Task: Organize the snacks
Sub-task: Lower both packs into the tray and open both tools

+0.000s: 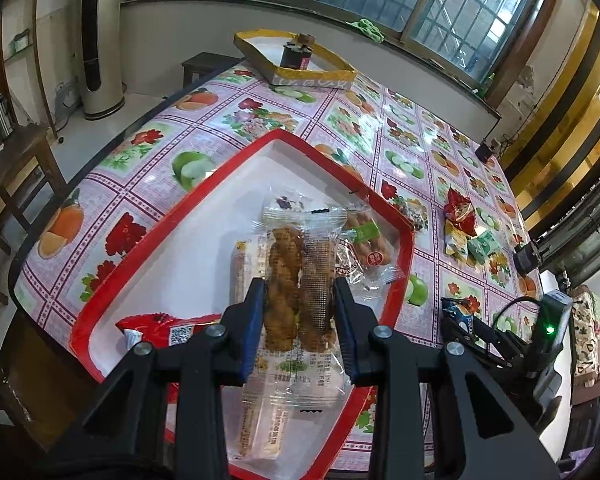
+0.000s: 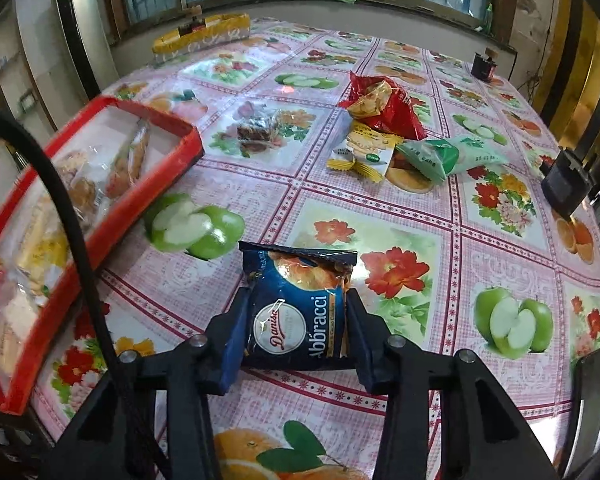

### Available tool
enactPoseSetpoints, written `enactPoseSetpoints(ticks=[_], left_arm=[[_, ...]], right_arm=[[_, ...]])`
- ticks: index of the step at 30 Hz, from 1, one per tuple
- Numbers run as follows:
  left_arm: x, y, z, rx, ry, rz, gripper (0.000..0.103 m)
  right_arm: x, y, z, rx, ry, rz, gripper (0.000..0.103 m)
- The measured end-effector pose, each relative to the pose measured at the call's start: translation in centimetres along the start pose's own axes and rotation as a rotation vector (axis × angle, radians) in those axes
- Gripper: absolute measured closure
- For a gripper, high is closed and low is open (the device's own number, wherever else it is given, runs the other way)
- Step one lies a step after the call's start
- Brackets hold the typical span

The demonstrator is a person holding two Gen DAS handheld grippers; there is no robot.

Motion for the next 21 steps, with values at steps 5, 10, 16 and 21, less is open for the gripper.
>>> enactPoseSetpoints(ticks=[5, 10, 16, 21], left_arm=[[0.8, 0.6, 0.0, -0.006, 0.006, -0.016, 0.068], [2.2, 1.8, 0.8, -0.004, 0.058, -0.019, 0.068], [2.9, 3.0, 3.3, 0.049, 0.115, -0.001, 0.068], [3.2, 3.6, 4.7, 0.081, 0.138, 0.002, 0.068]], right_arm=[[2.7, 2.0, -4.1, -0.093, 0.145, -0.017, 0.058], [7.9, 5.2, -5.2, -0.116, 0.290, -0.100, 0.058], [11.9, 9.5, -1.7, -0.058, 0.370, -0.130, 0.058], [14.3, 11.6, 1.3, -0.028, 0.371, -0.152, 0.058]])
Point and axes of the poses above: each gripper's, at about its wrist camera, not at the fingertips, and z roughly the way its jaws point, x to its left, y to its top, the point moved 7 cm from there along z, roughly the way its jaws point, and after that the axes turned 9 degrees about x, right-handed, at the moved point
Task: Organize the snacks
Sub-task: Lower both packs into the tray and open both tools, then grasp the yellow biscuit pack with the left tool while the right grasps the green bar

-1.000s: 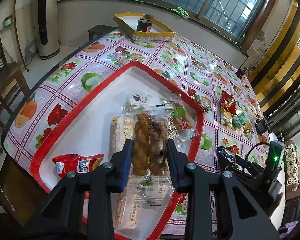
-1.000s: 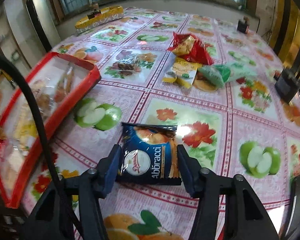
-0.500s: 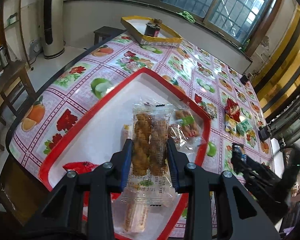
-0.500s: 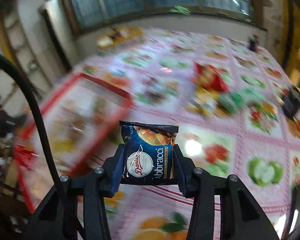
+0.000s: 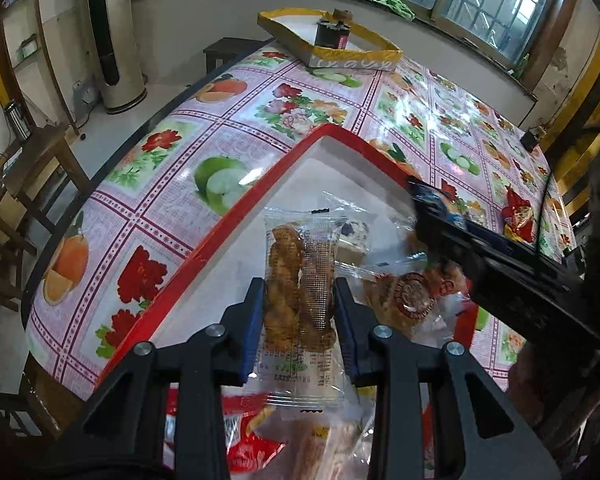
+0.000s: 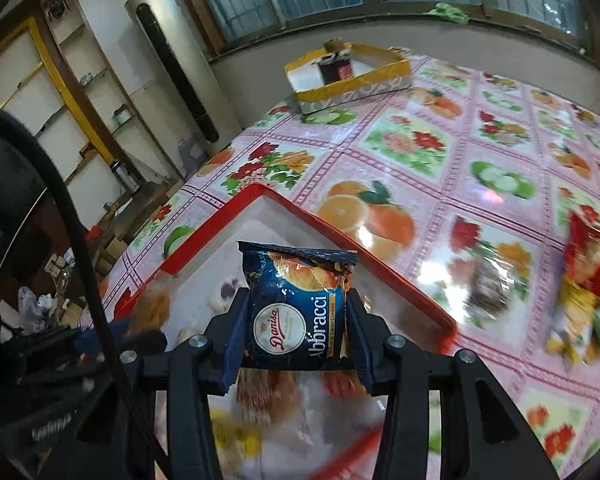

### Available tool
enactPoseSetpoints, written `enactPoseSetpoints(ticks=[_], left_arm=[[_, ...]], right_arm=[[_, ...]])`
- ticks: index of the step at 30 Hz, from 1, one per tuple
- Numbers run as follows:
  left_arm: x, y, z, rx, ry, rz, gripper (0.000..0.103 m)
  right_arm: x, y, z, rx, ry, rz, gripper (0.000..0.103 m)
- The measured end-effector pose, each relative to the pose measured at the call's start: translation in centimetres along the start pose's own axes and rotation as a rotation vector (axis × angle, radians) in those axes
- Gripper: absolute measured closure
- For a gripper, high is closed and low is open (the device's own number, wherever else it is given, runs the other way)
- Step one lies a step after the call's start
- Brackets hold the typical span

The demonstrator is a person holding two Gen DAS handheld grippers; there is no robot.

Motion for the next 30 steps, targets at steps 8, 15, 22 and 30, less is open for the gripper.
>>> enactPoseSetpoints(ticks=[8, 15, 22, 30], left_arm=[[1.4, -0.2, 1.5, 0.042, -0.004, -0.074, 0.057], [-1.6, -0.3, -2.9, -0.102, 0.000, -0.013, 0.028], [-8.6, -1.8, -4.9, -0.130, -0.094, 0.113, 0.024], [-15.6, -3.3, -3.3, -0.060, -0.150, 0.208, 0.024]], right_arm=[[-0.3, -0.1, 1.6, 0.013, 0.053, 0.036, 0.051], [-1.8, 0.0, -5.2, -0.120, 0.156, 0.093, 0.036], [-11.4, -4.1, -12.6, -0.212, 0.121, 0.288, 0.036], [-23.7, -7.5, -15.2, -0.194, -0.064, 0.579, 0.036]])
Point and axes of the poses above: each gripper's, at about its wrist camera, not at the fingertips, and z roughly the way its jaws point, x to its left, y to its top, the point moved 7 cm from there along z, roughly the way its jaws point, and after that the axes turned 9 degrees about x, right-handed, at the moved point
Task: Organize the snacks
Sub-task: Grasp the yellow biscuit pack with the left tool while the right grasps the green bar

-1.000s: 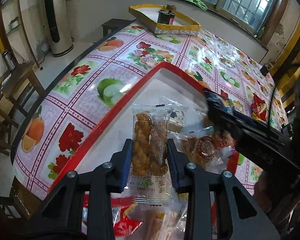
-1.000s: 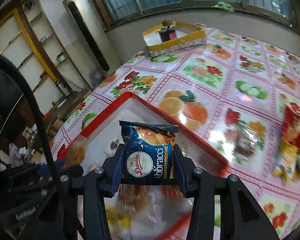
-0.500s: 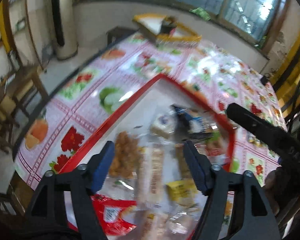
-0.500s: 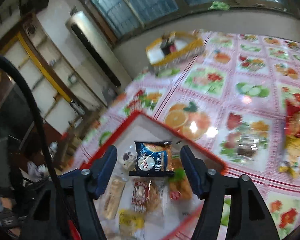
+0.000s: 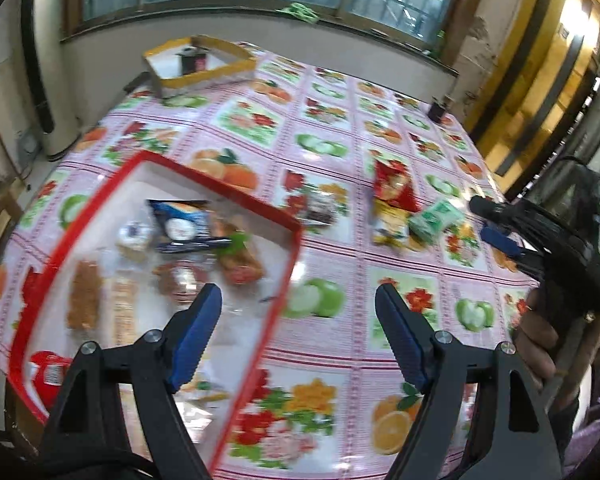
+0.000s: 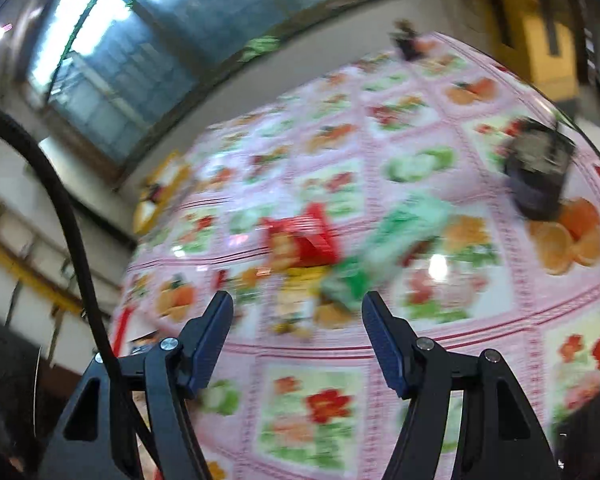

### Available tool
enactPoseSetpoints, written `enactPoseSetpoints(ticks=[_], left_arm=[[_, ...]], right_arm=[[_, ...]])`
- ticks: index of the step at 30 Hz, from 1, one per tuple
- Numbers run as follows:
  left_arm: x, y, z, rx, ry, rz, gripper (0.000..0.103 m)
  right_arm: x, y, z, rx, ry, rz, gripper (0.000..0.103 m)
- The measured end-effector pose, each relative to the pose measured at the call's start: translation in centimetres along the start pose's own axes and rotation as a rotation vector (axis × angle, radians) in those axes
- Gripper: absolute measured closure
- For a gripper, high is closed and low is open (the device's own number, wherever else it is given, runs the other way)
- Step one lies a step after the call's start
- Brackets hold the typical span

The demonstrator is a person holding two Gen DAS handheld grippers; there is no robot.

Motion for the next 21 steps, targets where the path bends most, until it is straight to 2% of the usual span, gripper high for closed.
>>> enactPoseSetpoints(ticks=[5, 8, 9, 12, 14, 18, 21], left_arm=[[-1.5, -0.6, 0.5, 0.016, 0.004, 0.031, 0.024], [-1.2, -0.8, 0.4, 0.016, 0.014, 0.028, 0.024], [-1.0, -0.9, 0.3, 0.016, 0.015, 0.022, 0.024], [-0.5, -1.0, 0.2, 0.016, 0.017, 0.009, 0.024], [-0.3, -1.2, 0.3, 0.018, 0.017, 0.002, 0.024], [-0.3, -1.4, 0.7, 0.033, 0.022, 0.000, 0.024], [-0.8, -1.6, 0.8, 0.034, 0.027, 0.015, 0.024]], right_arm=[[-2.8, 2.0, 2.3, 0.025, -0.087, 0.087, 0.036], [-3.4, 2.9, 3.8, 0.047, -0.139, 0.104, 0.036], [-3.6, 3.4, 4.7, 0.053, -0.180, 0.110, 0.036], [-4.6, 4.0, 6.5, 0.088, -0.215, 0.175, 0.036], [-5.1, 4.3, 7.0, 0.080, -0.248, 0.217, 0.036], [-4.4, 4.6, 7.7, 0.061, -0.356, 0.165, 0.036], [-3.6, 3.5, 7.9, 0.069, -0.429, 0.062, 0.045]])
Point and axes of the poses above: each gripper's, at about its wrist camera, not at the fingertips, and z roughly the way its jaws point, x to its left, y to its top, the point moved 7 cm from there along z, roughly the way its jaws point, and after that the axes turned 9 degrees about x, right-handed, at the moved point
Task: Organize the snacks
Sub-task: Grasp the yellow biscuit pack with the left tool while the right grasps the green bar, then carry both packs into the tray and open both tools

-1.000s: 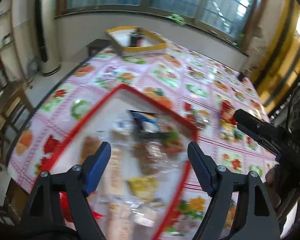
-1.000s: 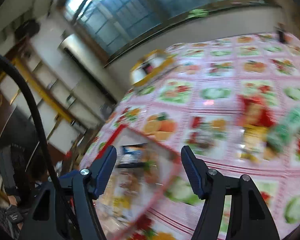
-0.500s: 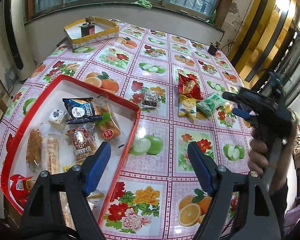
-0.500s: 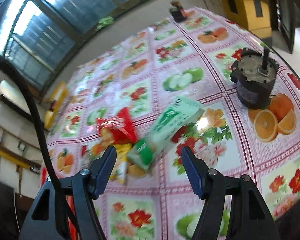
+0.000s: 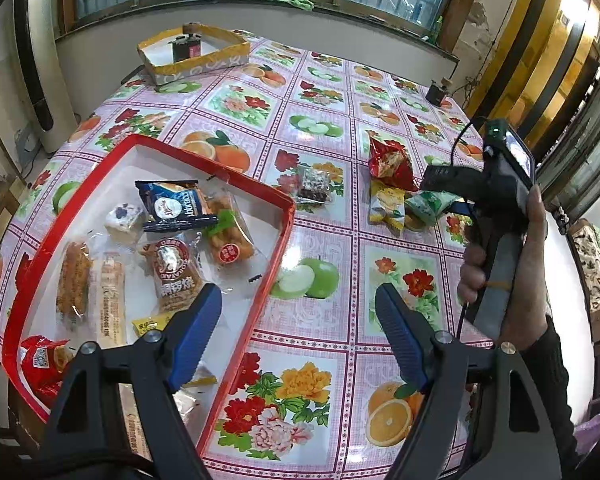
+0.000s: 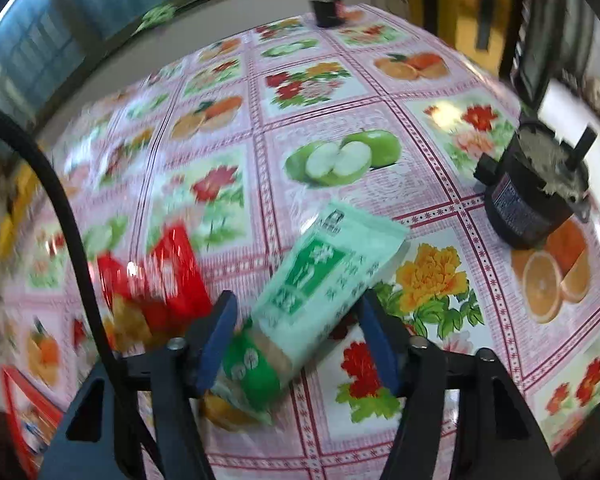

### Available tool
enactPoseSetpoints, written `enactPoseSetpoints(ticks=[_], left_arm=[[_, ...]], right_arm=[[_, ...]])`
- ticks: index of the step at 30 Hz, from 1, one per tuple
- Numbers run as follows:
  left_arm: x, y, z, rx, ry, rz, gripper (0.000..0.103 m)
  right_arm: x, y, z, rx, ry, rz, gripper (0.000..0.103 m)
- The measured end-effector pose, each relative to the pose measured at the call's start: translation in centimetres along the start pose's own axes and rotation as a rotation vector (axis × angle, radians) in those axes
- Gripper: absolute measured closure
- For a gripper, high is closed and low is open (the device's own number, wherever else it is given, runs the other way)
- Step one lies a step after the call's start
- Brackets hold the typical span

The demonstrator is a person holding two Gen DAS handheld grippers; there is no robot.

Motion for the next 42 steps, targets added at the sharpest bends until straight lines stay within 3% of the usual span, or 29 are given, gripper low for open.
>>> enactPoseSetpoints(ticks=[5, 11, 15, 20, 26, 29, 34, 36, 39, 42], left_arm=[[-1.8, 0.1, 0.4, -0.005, 0.028, 0.064, 0.024], [-5.3, 2.0, 3.6, 0.030, 0.031, 0.164, 0.024], [-7.7, 4.3, 8.5, 0.157, 0.008, 0.209, 0.024], [-10.3, 8.1, 12.8, 0.171, 0.076, 0.277, 0.024], [-11.3, 9.1, 17.0, 0.244, 0.103, 0.255, 0.048], [-11.2, 9.3, 16.8, 0.209, 0.103, 0.218, 0.057], [-10.5, 6.9, 15.3, 0.193, 0.140, 0.238, 0.060], [-9.4, 5.0, 13.9, 0.213, 0.112, 0.201, 0.062], [-7.6, 2.1, 10.0, 0.186, 0.010, 0.131, 0.063], [-5.0, -0.7, 4.8, 0.137, -0.059, 0.068, 0.063]], right_arm=[[-1.1, -2.1, -0.8, -0.001, -0.012, -0.098, 0.074], [-3.7, -2.4, -1.4, -0.034, 0.123, -0.086, 0.079], [-3.7, -2.5, -1.5, -0.063, 0.167, -0.098, 0.079], [-5.0, -2.4, -1.4, -0.034, 0.283, 0.000, 0.079], [-4.8, -2.2, -1.3, -0.025, 0.298, 0.014, 0.079], [-4.6, -2.4, -1.4, -0.019, 0.298, -0.002, 0.079], [-4.4, -2.3, -1.3, -0.024, 0.280, -0.028, 0.079], [-4.4, -2.4, -1.3, -0.023, 0.292, -0.030, 0.079], [-4.3, -2.5, -1.7, -0.044, 0.294, -0.041, 0.079], [-3.0, -2.6, -3.5, -0.139, 0.259, -0.118, 0.080]])
Point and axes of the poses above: each gripper's, at about its wrist camera, not at the fingertips, and z roughly the way its jaws point, x to its left, y to its top, the point moved 7 cm from there along z, roughly the way its jaws point, and after that the axes turned 9 degrees about x, right-handed, at the moved point
